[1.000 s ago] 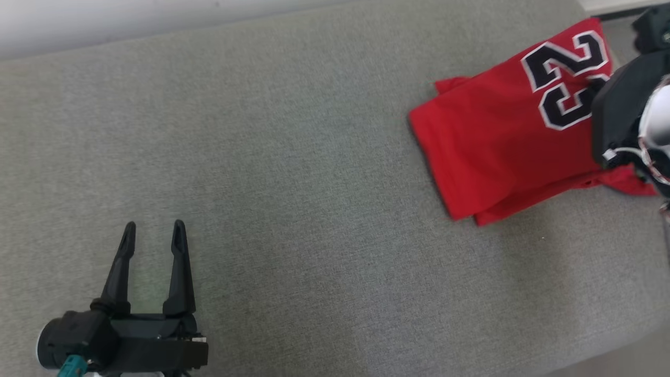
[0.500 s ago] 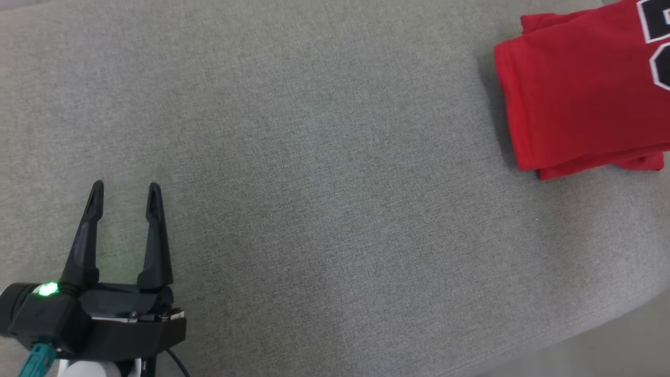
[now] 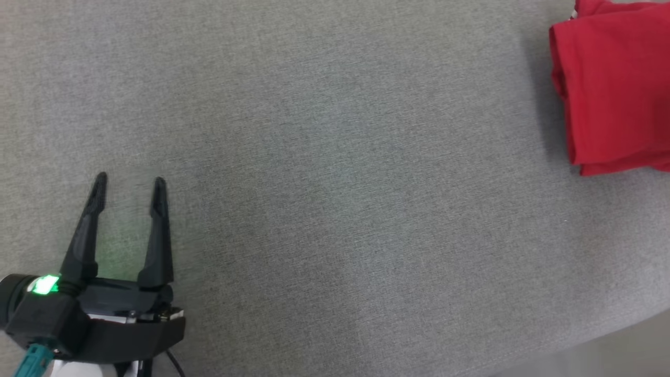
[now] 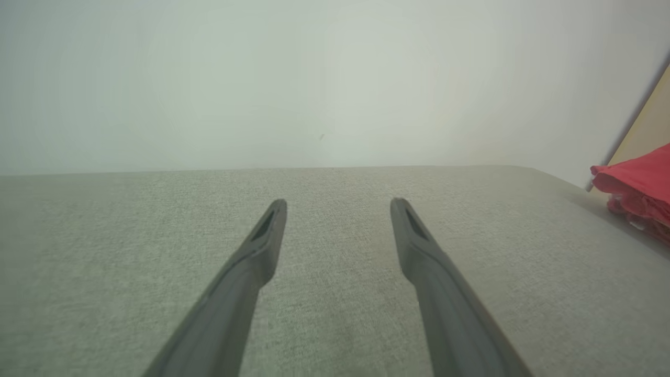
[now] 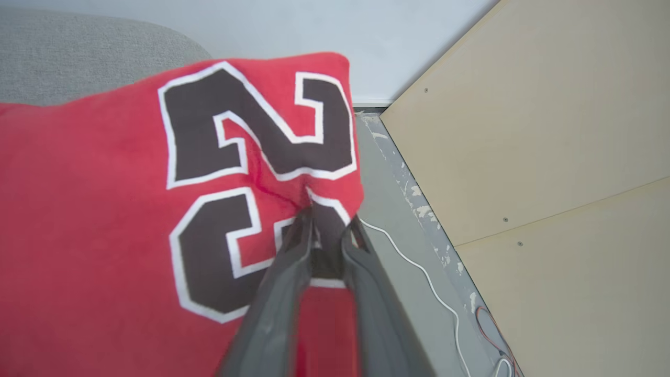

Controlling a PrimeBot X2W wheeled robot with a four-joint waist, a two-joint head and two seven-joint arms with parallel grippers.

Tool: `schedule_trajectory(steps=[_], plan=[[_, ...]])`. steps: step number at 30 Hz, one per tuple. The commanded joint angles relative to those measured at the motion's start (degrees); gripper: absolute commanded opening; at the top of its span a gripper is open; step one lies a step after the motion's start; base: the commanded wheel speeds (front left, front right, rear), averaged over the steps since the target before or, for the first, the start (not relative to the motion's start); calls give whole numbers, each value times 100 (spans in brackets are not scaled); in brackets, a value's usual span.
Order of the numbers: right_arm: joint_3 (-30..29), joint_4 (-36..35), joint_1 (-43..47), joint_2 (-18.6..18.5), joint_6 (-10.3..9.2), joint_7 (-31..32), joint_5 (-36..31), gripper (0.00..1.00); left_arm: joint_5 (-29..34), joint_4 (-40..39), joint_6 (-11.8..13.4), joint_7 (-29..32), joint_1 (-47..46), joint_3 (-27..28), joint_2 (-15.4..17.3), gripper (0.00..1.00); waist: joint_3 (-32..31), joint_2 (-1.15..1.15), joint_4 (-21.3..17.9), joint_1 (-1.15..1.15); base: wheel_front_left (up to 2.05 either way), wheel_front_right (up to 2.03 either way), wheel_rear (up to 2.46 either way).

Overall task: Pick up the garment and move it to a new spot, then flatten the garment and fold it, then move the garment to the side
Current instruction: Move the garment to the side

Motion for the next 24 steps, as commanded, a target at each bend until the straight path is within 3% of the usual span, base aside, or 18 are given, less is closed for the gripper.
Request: schedule_trajectory(steps=[1,11,24], plan=[[-73,71,-42,9,-16,-126,-91,100,41,-11,11,-15,35,47,-7,100,15,-1,32,0,0,0,0],[447,377,-113,190,-16,-1345,-4,100,-54,-68,10,-15,153,124,-152,100,-236,-1,3,0,0,0,0],[1946,-692,1085,436,-16,-2984,1294,100,-224,501,11,-14,608,547,-508,100,-1401,-1,374,0,0,0,0]])
